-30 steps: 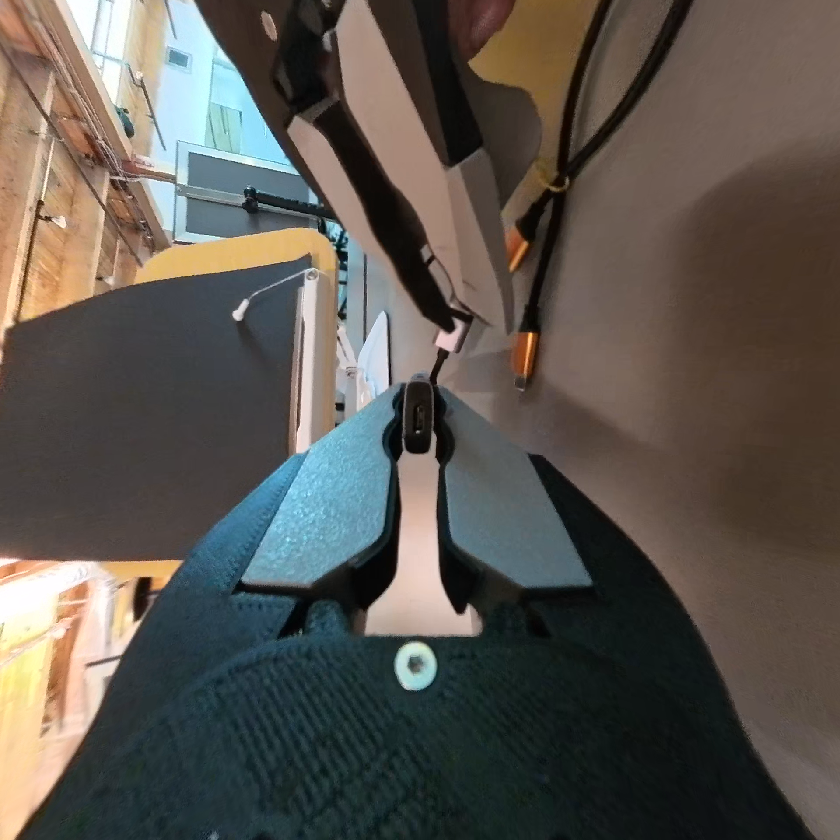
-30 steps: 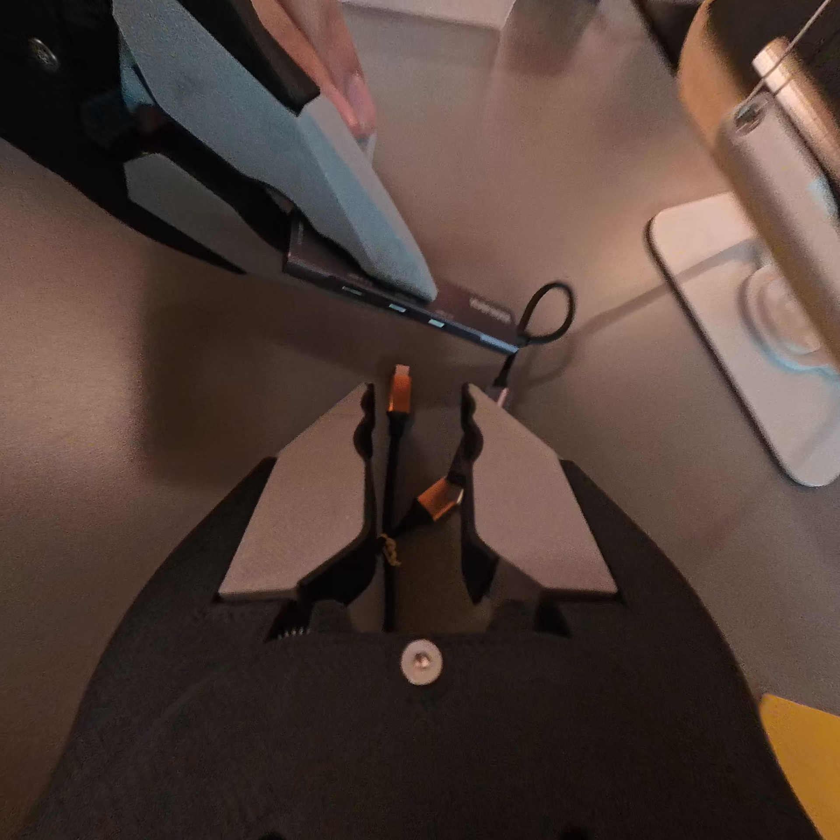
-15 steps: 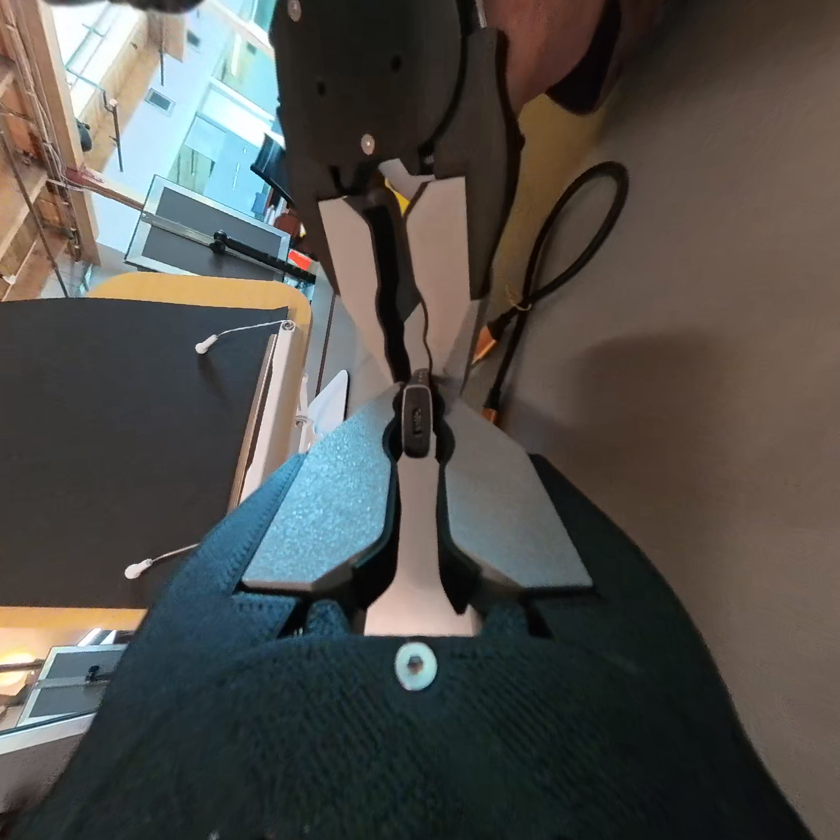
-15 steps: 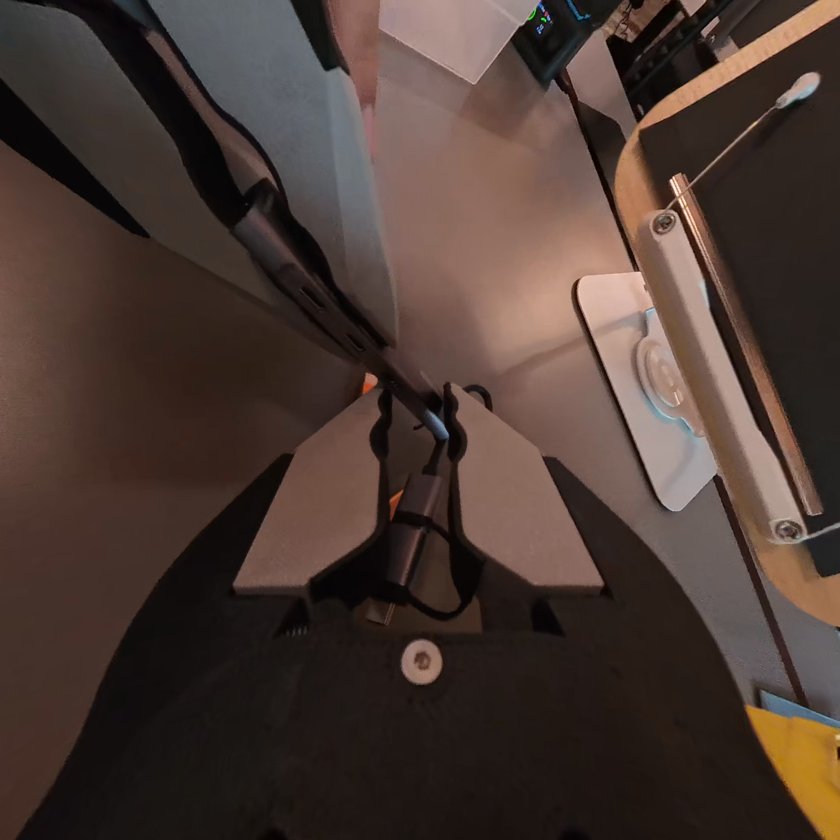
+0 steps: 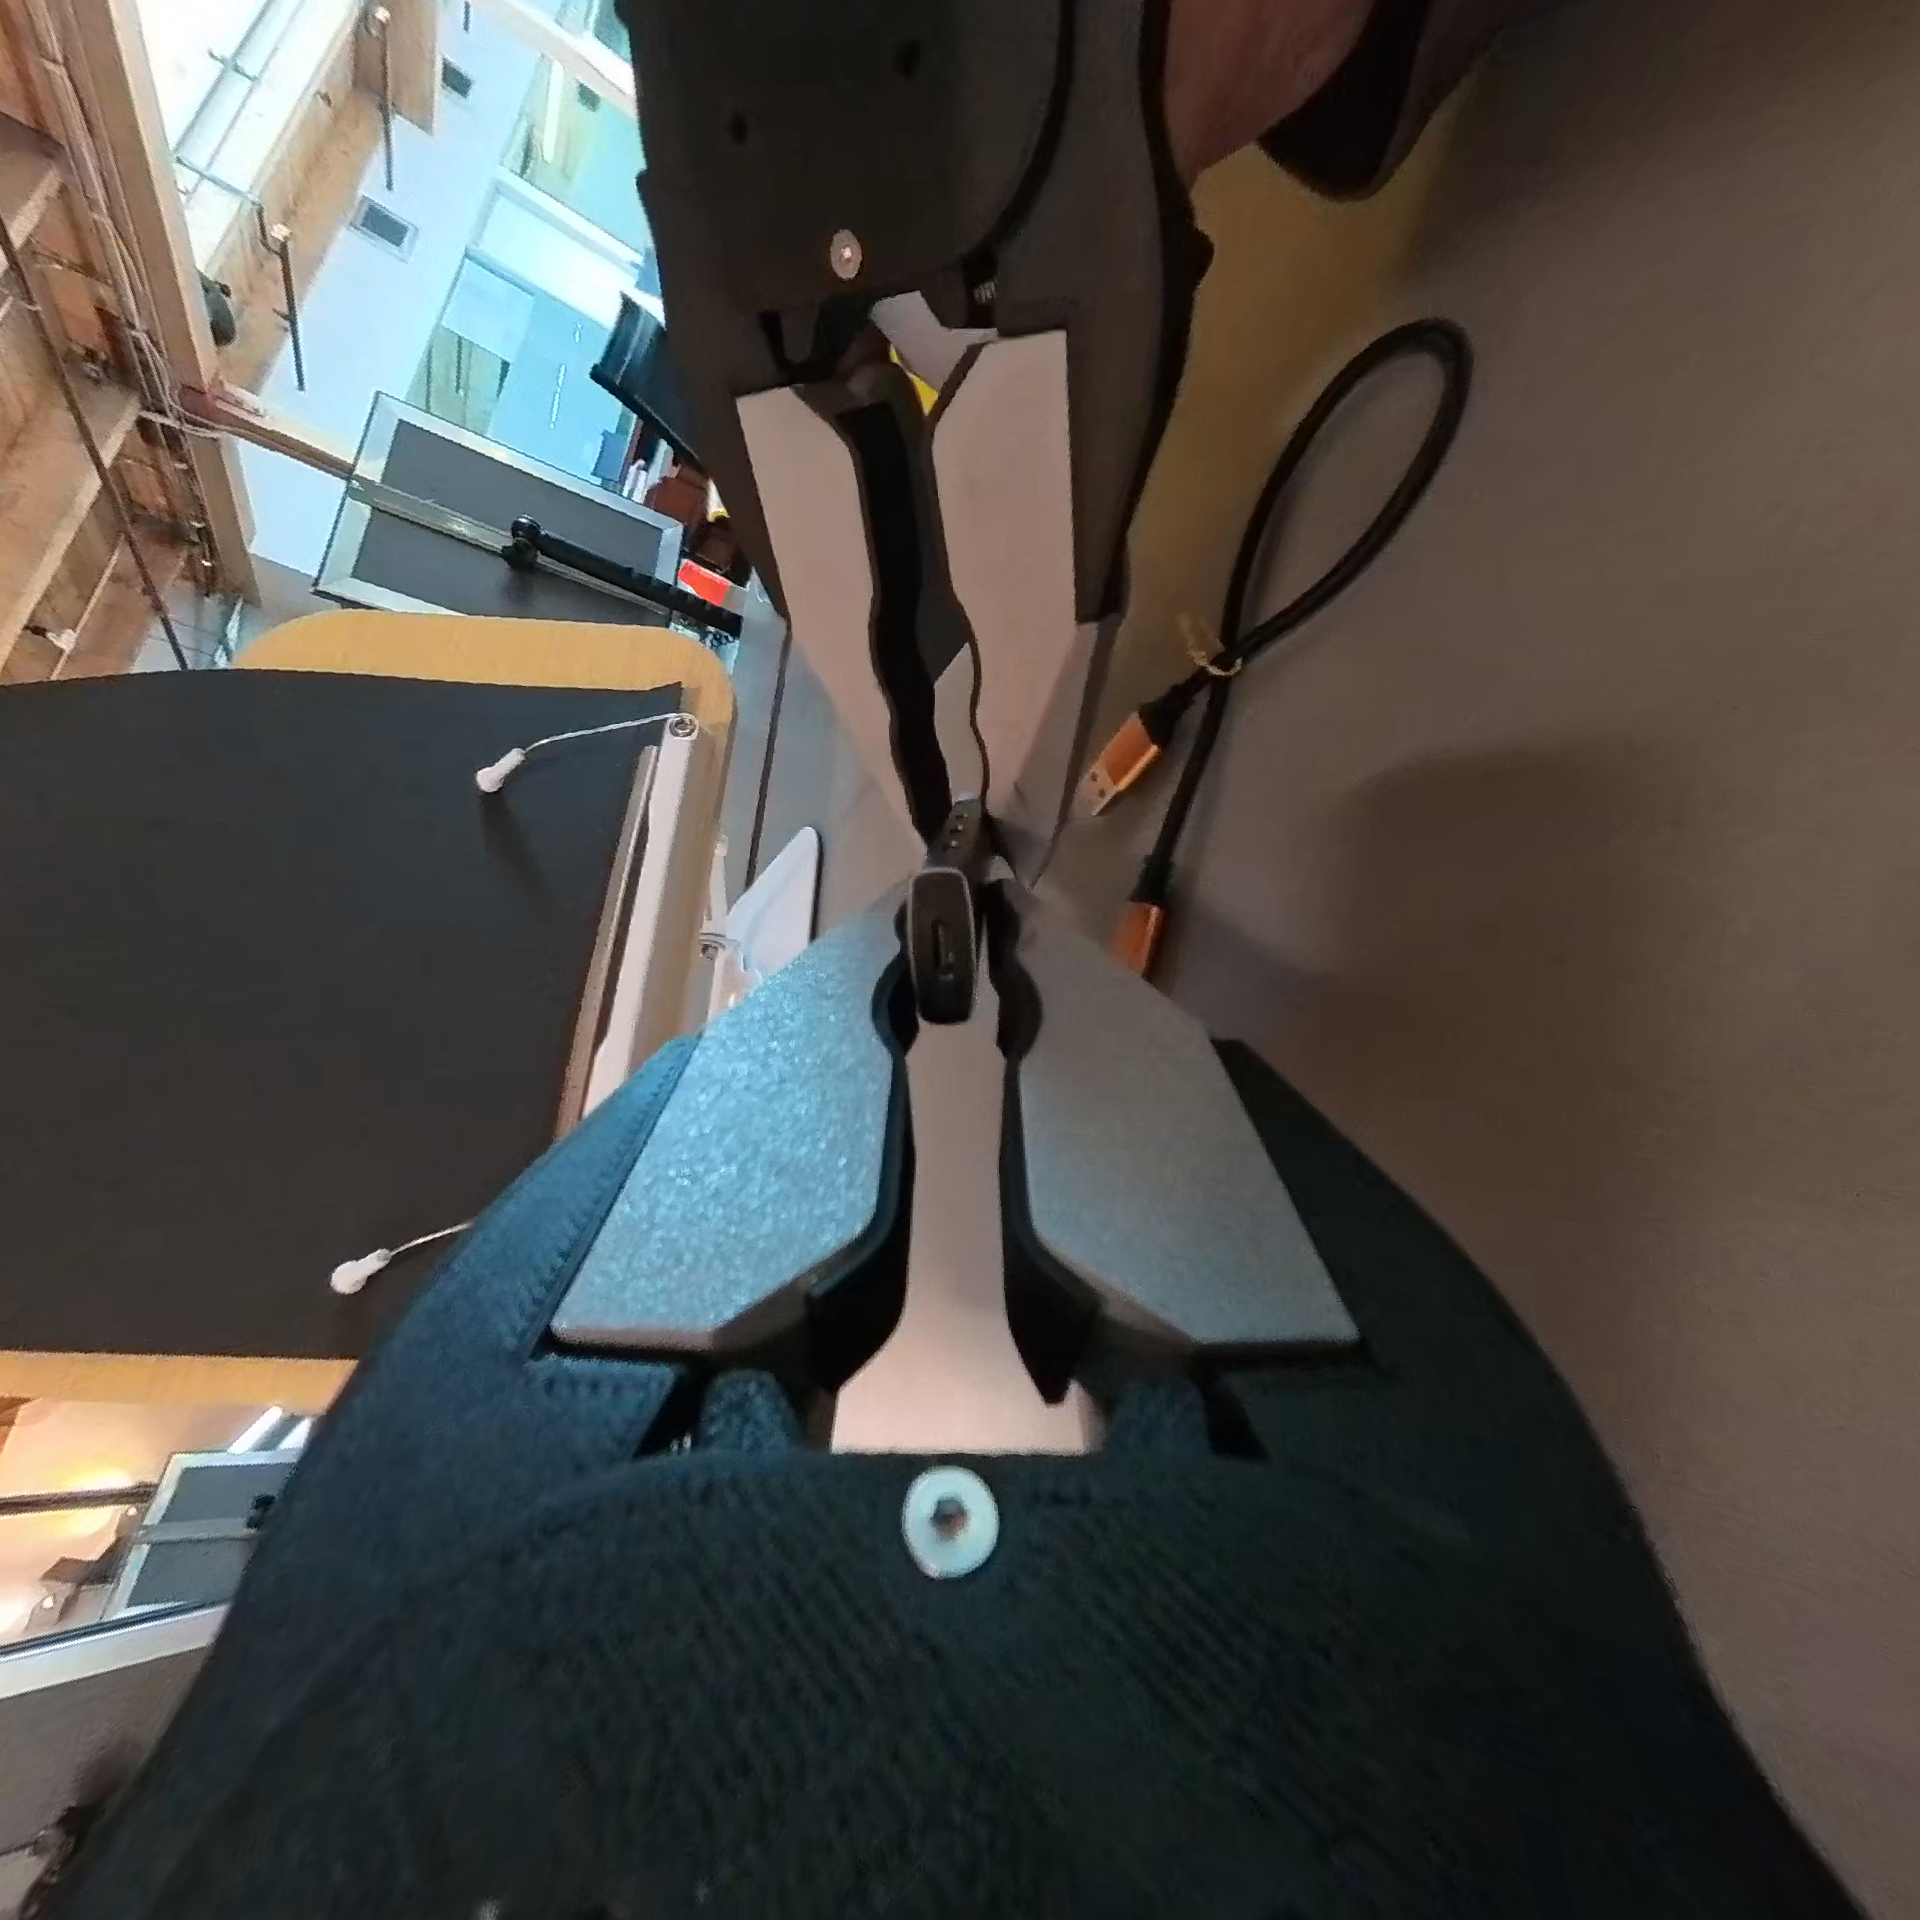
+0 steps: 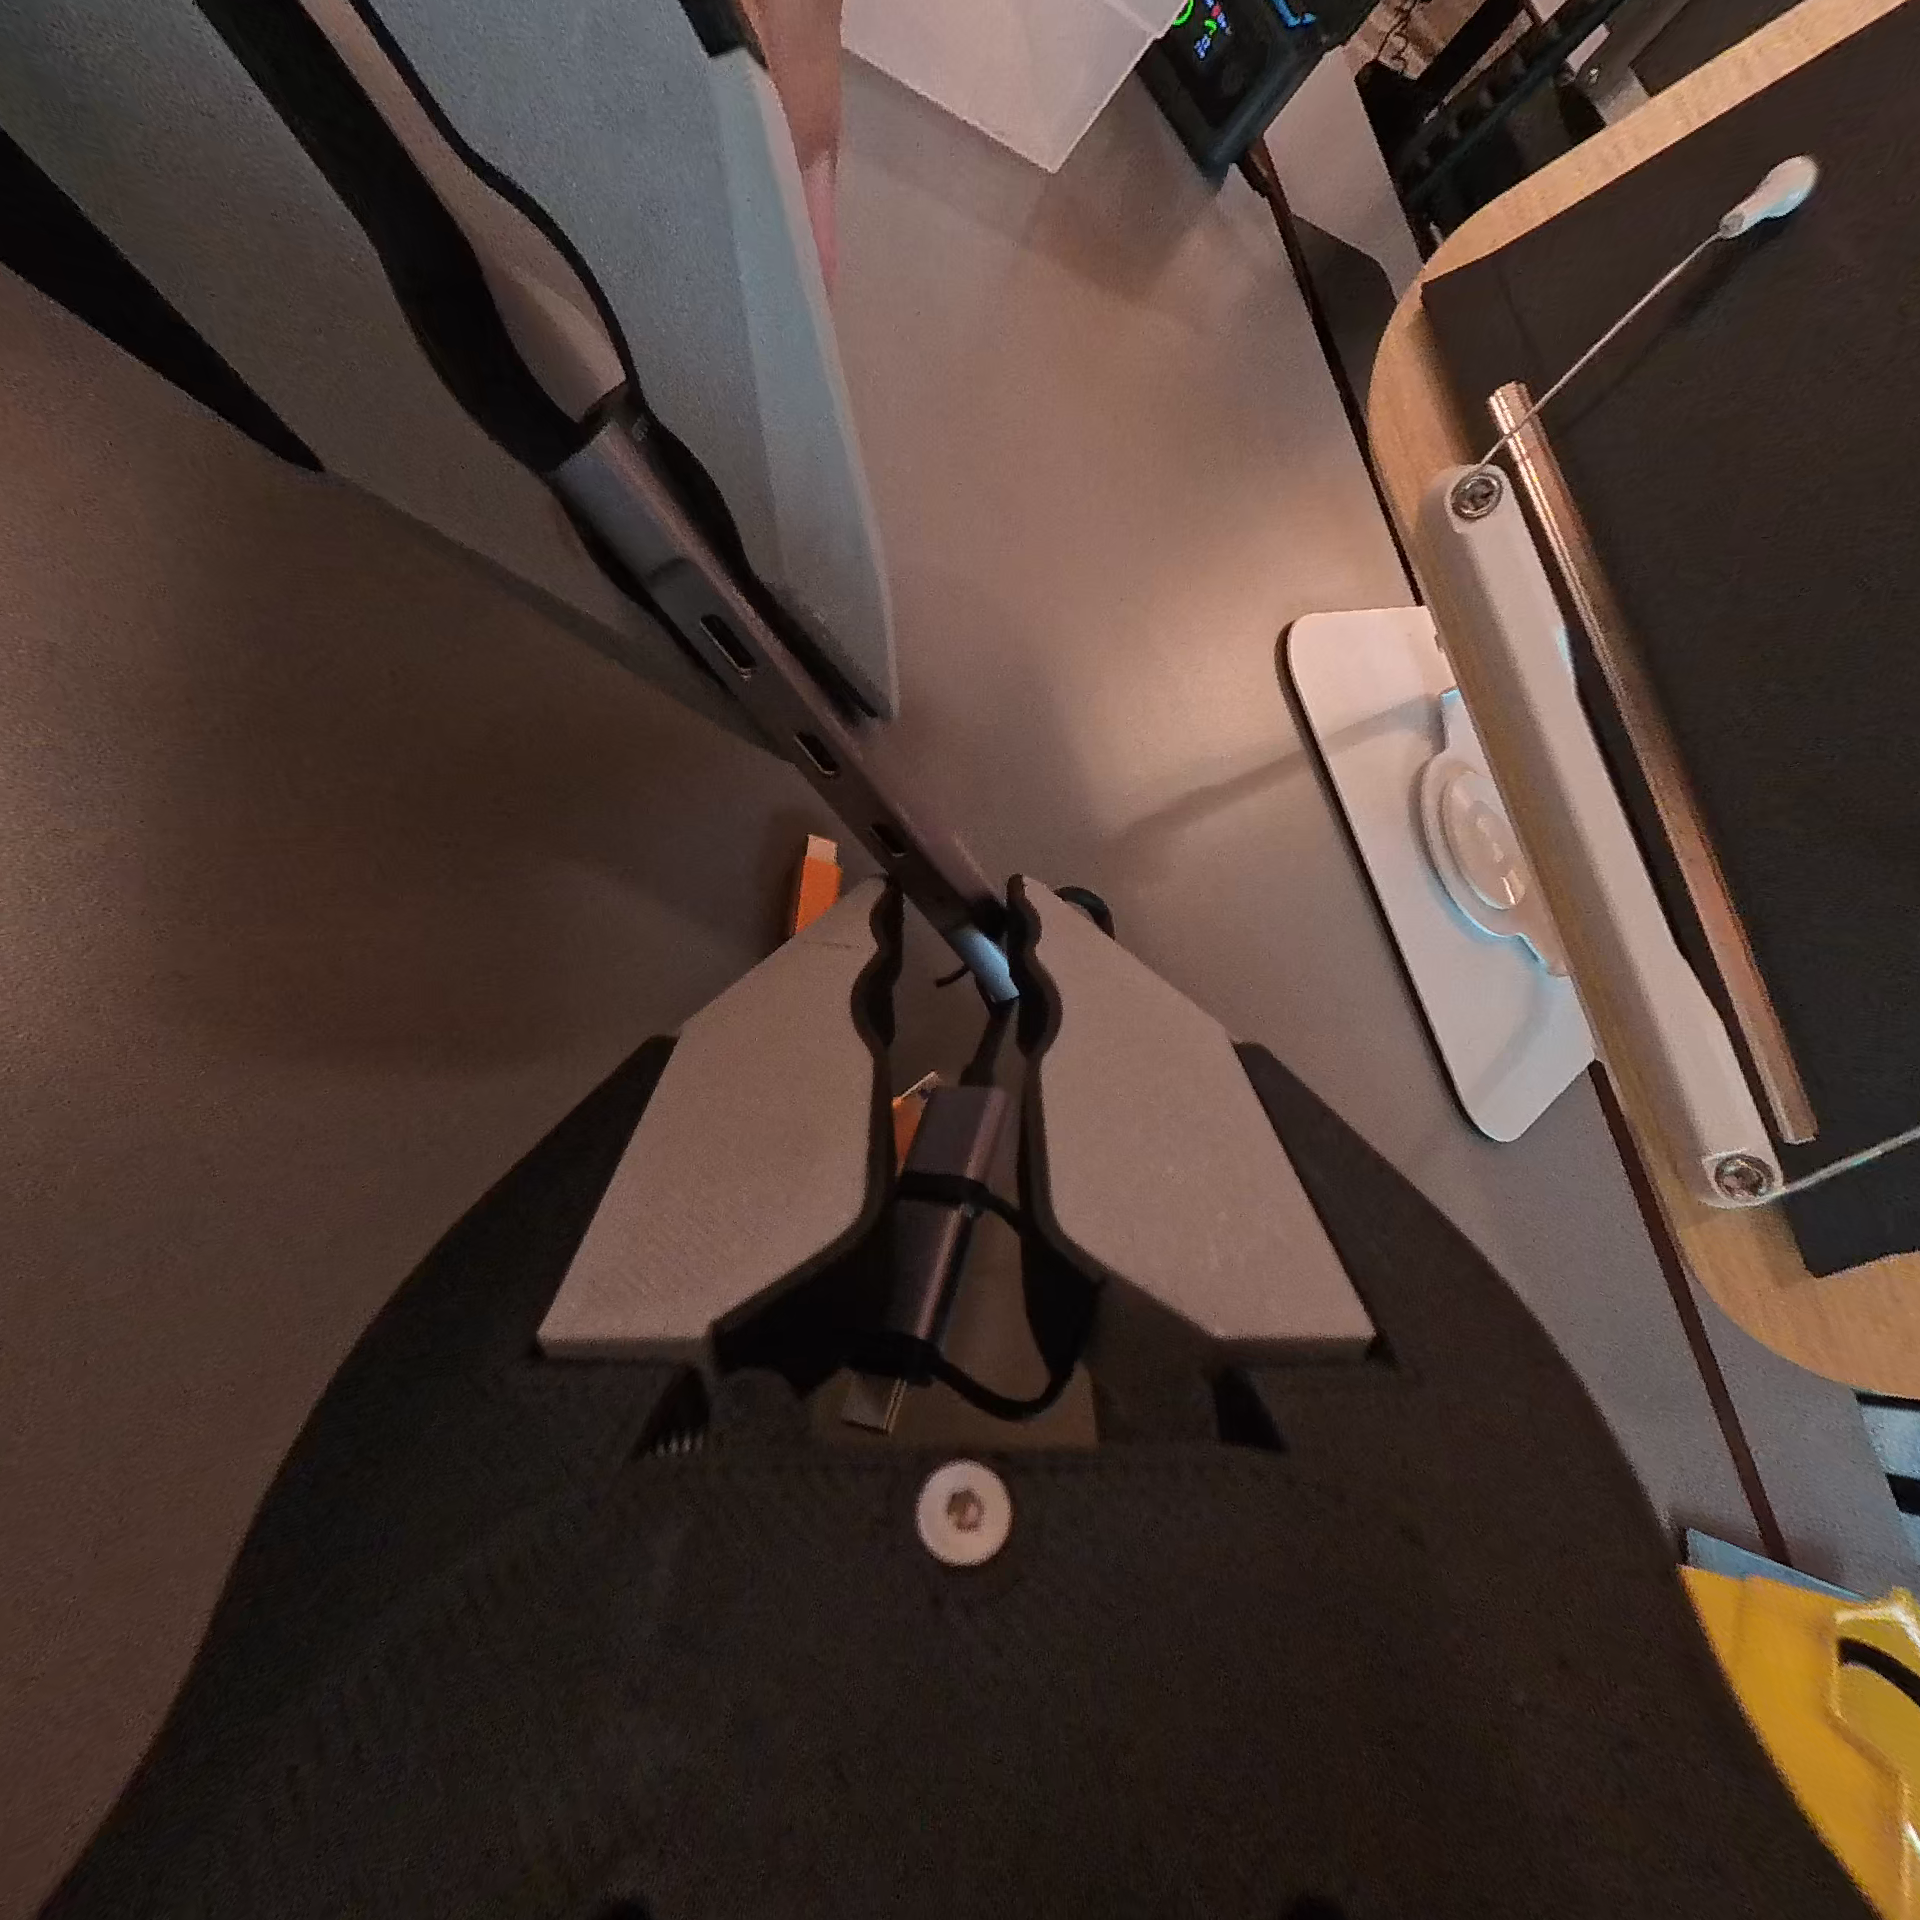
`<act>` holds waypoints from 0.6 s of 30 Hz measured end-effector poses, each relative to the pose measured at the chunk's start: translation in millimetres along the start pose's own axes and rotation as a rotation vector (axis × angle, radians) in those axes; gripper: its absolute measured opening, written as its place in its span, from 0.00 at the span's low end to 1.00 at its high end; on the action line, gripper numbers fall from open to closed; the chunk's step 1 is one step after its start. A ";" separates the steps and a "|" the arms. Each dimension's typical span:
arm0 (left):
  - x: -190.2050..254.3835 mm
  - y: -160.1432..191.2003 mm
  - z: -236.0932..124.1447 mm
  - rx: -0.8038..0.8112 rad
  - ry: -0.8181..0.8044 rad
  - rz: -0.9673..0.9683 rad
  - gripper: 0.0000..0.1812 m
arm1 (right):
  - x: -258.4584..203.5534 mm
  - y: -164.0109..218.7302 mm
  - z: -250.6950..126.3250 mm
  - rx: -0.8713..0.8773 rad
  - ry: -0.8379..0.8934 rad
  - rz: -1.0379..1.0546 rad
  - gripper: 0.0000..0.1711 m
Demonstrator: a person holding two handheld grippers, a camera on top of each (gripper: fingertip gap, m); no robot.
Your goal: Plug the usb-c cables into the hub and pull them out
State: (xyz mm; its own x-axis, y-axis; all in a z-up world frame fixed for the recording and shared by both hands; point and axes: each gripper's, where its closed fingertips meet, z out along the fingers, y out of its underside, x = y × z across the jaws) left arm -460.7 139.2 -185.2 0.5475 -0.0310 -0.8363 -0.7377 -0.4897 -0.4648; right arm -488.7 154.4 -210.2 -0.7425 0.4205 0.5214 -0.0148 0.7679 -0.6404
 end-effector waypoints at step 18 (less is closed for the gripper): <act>4.3 -5.5 -5.2 0.041 0.036 -0.038 0.04 | -1.6 3.8 0.8 -0.028 0.003 -0.018 0.09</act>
State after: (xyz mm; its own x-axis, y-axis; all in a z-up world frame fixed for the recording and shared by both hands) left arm -452.3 137.2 -184.8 0.5887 -0.0446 -0.8071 -0.7313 -0.4547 -0.5083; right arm -488.1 156.3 -213.9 -0.7401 0.4078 0.5347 -0.0093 0.7889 -0.6145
